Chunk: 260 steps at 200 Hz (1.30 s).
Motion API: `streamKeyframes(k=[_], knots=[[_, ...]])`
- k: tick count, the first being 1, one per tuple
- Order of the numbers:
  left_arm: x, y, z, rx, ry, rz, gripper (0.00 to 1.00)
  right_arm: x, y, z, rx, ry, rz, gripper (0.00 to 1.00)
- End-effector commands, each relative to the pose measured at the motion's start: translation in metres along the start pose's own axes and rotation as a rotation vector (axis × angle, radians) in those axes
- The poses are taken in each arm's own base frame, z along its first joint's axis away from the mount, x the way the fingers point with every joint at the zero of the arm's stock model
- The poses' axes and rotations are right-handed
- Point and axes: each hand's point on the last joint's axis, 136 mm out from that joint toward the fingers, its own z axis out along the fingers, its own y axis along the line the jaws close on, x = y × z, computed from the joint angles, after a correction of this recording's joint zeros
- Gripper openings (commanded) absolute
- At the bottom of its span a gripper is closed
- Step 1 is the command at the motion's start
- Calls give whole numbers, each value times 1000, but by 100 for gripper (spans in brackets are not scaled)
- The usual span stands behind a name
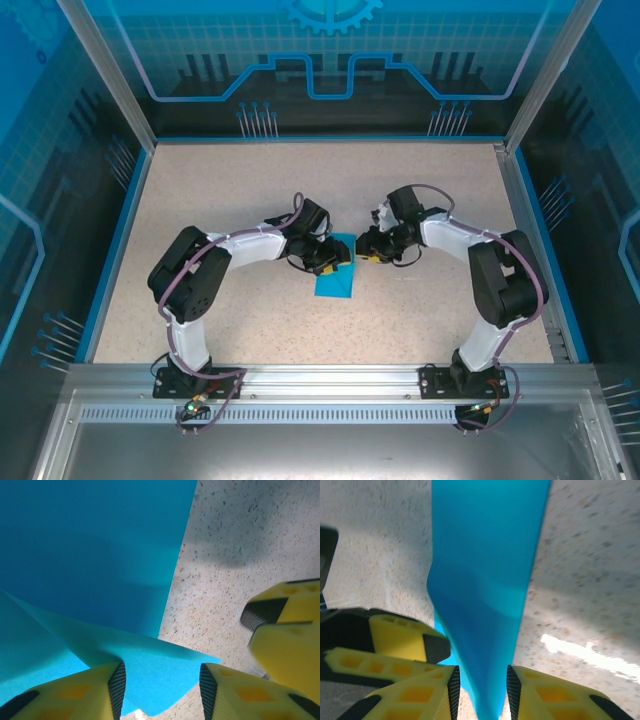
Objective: Fold a paper plane with a square sheet of paper (pick it up from the middle)
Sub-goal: Fold the triangle a second time at the center of the table.
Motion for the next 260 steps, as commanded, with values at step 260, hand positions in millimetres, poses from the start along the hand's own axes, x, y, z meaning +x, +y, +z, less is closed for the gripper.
streamKeyframes(k=[260], knots=[[-1,-16,-17,64,-14,24,33,30,-5,28,77,109,-109,5]])
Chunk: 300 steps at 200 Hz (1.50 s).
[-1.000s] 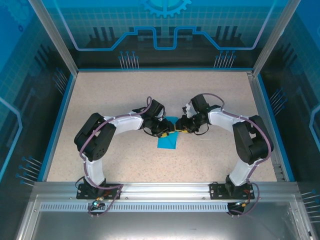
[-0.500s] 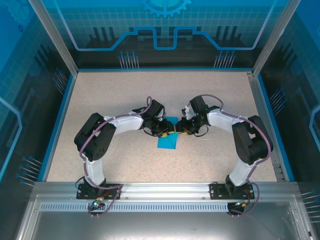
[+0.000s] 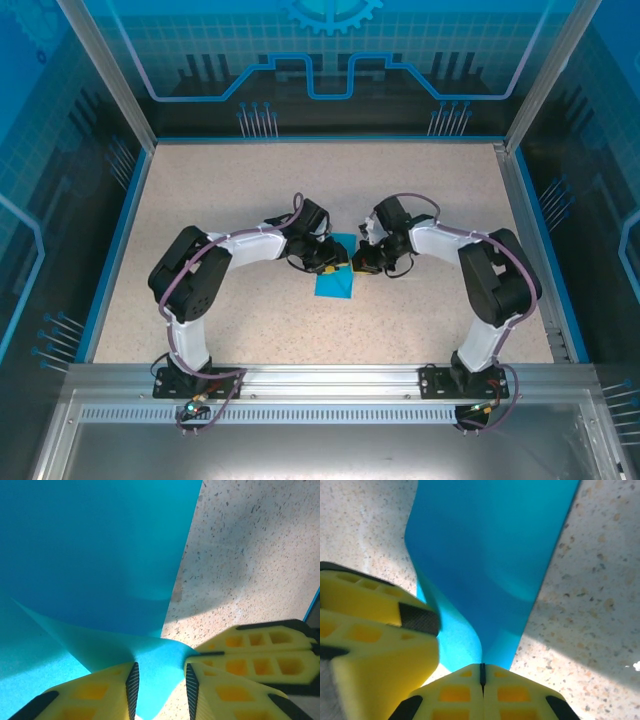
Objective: Fold a paper plane with a square sheet of paper (pick it up from the middle)
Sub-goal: Fold the triangle a second time at the center of the table.
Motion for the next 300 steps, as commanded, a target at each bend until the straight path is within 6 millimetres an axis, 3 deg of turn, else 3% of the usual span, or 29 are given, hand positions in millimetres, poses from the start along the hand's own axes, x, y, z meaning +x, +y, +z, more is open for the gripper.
streamKeyframes(k=[1,161,300], knots=[[0,-16,-15,62,-12,24,33,-2,0,4,25,16,-26,5],[2,6,9,19,34,-24,22,-11,-4,15,50,36,-55,8],[5,21,16,-27,48,-41,21,-11,-8,21,72,52,-48,8]])
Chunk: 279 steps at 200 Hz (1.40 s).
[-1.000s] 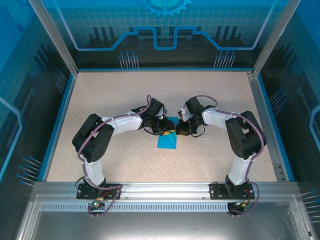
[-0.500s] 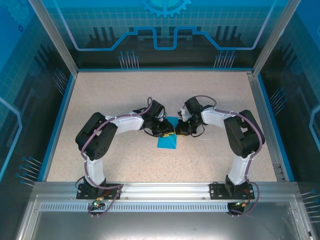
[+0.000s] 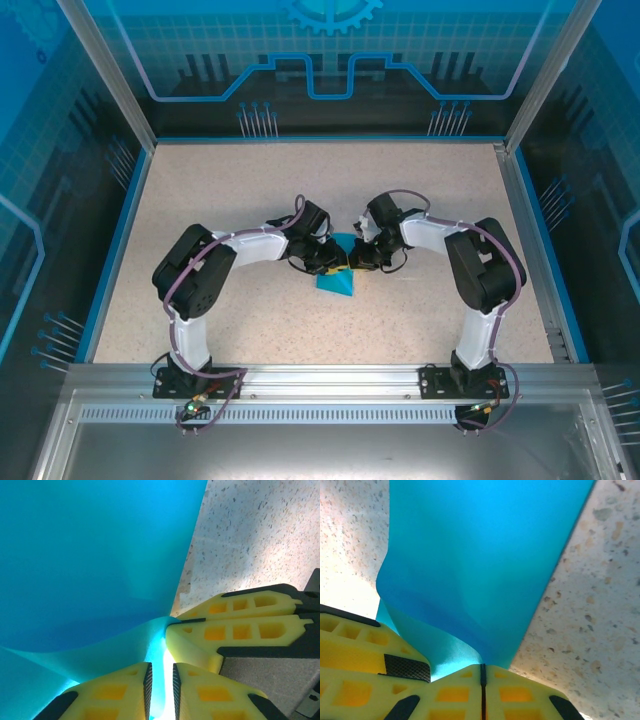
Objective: Fold a paper plane with a square sheet of paper (pick it up from the middle)
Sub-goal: Fold the triangle a second time at the center of the table.
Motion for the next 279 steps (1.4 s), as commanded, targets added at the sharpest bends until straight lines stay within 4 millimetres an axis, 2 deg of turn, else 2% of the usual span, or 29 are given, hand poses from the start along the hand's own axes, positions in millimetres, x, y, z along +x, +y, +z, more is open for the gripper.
streamKeyframes(k=[1,95,132,279], knots=[[3,16,5,-36,23,-37,21,3,1,4,19,23,-13,8],[7,17,3,-34,30,-35,20,9,3,5,9,40,-15,8],[6,9,-1,-12,20,-18,20,7,3,7,13,43,-13,8],[10,31,10,-79,47,-48,19,5,0,10,28,46,-11,8]])
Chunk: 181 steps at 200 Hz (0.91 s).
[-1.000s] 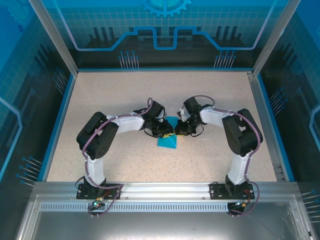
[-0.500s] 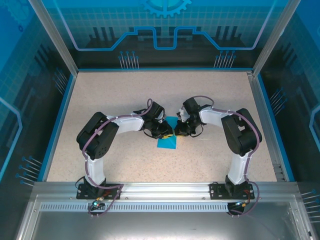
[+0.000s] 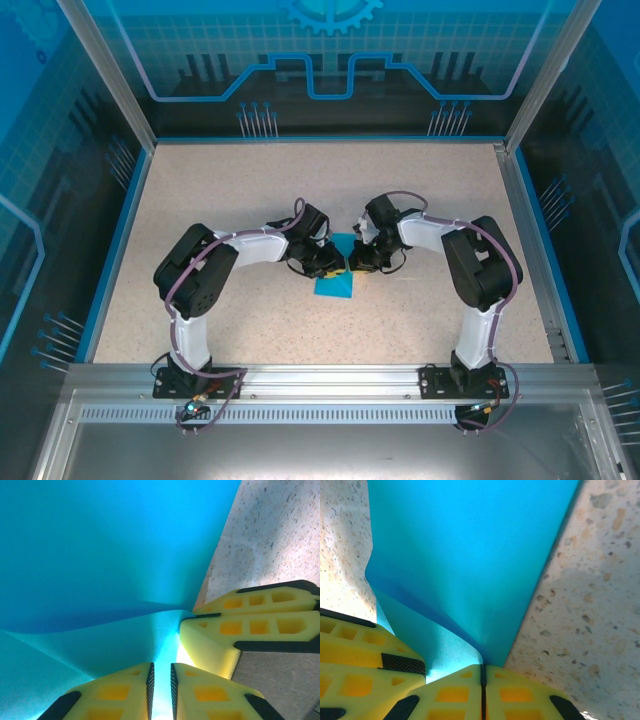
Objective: Fold a paper plane with a square sheet of paper (pick it up from the middle)
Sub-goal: Fold the triangle a second time at the center of the table.
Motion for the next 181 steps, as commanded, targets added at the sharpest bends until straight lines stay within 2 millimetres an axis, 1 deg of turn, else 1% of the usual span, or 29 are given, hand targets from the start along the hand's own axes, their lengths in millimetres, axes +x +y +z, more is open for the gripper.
streamKeyframes(k=[1,181], knots=[[4,19,6,-53,28,-31,19,2,3,5,10,23,-19,8],[6,27,11,-74,38,-50,19,-1,-1,7,30,23,-9,7]])
